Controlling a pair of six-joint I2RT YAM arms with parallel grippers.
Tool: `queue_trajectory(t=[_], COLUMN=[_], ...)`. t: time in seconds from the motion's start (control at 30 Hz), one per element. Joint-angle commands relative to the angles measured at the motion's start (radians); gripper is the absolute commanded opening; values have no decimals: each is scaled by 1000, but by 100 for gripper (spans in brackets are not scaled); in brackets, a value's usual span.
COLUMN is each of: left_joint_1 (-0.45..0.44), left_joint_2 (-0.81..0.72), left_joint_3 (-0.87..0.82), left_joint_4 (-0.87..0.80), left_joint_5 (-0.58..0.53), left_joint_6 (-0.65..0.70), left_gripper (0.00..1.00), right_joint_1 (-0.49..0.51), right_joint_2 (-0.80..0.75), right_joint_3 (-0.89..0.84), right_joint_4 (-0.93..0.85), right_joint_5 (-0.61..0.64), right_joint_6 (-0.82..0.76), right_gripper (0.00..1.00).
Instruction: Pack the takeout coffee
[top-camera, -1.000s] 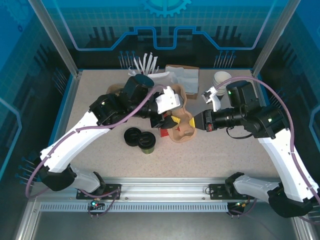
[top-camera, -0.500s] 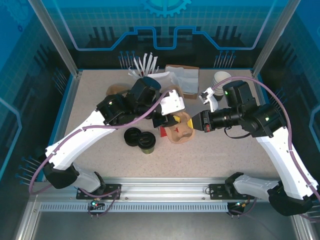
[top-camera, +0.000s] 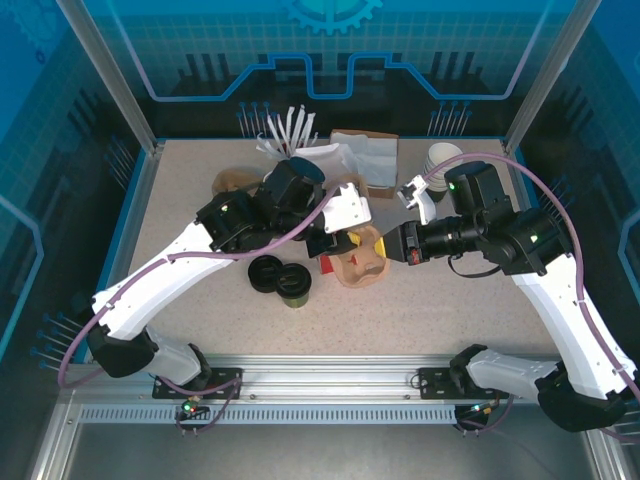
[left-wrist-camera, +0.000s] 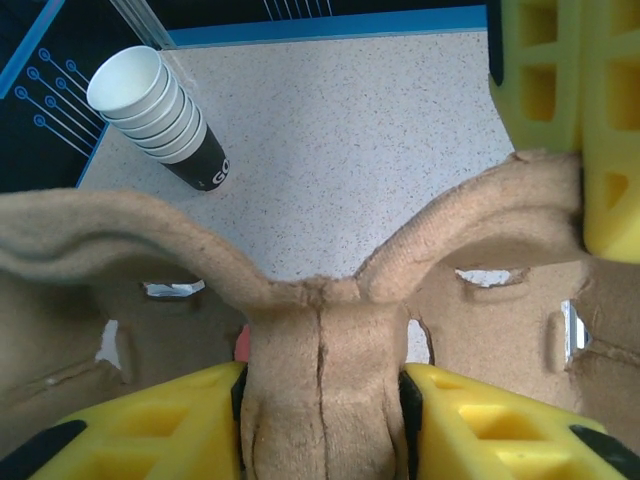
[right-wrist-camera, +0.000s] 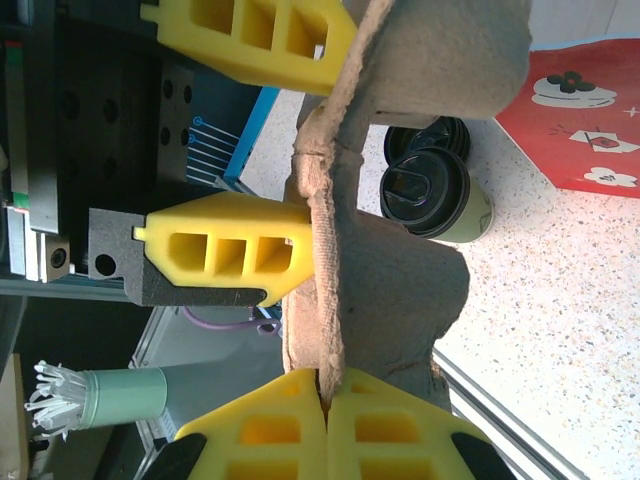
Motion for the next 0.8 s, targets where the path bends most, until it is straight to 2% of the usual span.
queue_trajectory(t=[0.0,0.1,0.33,0.53,0.77], left_joint_1=[-8,-10,-10,-6,30], left_joint_2=[-15,-23,-33,-96,-116], left_joint_3=[-15,-19,-13,-68,-67], left_joint_4=[18,28,43,119,90], left_joint_5=[-20,-15,-66,-71,-96], left_joint_6=[10,6,-21,-48,-65], left_gripper=[41,39,34,34,35], right_joint_1=[17,18,17,5,-52], right_joint_2=[-17,-20,-25,-19,28], right_joint_3=[-8,-3,10,43,179], right_joint_4=[4,2,-7,-17,-92], right_joint_5=[5,10,55,94,215], right_joint_6=[1,3,-14,-47,-165], right_gripper=[0,0,19,34,42])
